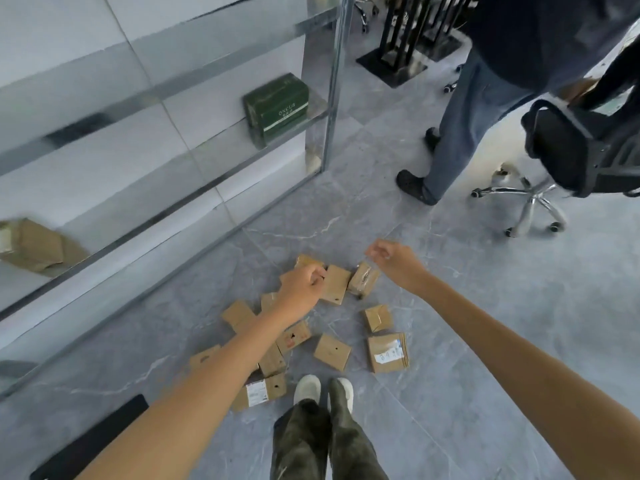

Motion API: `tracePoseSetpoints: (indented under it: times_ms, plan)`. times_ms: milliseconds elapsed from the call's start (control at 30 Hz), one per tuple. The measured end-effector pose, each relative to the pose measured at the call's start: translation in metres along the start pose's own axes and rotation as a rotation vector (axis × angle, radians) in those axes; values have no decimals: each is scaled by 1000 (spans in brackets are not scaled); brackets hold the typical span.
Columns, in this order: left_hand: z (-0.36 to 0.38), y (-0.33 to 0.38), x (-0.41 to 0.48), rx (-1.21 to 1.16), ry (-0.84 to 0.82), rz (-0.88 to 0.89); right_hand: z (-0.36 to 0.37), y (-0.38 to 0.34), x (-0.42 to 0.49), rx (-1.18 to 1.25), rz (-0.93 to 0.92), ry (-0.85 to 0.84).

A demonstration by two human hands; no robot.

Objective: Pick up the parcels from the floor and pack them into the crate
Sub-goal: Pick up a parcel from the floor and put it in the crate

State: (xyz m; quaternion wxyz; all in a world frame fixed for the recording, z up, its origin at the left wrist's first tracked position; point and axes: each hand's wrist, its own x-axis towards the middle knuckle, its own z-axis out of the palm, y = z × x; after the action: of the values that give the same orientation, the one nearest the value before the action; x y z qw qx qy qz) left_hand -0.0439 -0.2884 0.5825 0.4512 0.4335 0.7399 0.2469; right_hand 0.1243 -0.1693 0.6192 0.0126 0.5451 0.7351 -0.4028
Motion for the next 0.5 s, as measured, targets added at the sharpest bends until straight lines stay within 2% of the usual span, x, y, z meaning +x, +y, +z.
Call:
tracePoseSetpoints:
  times_ms: [167,367,500]
  plan:
    - [74,-101,107,-55,-98,-272,71,68,119,-105,49,-108]
    - [205,-264,260,-484,-126,-634,207,200,294,-92,170,-83]
    - [279,-358,352,-756,-150,-784,302,284,403,-233,168,-143]
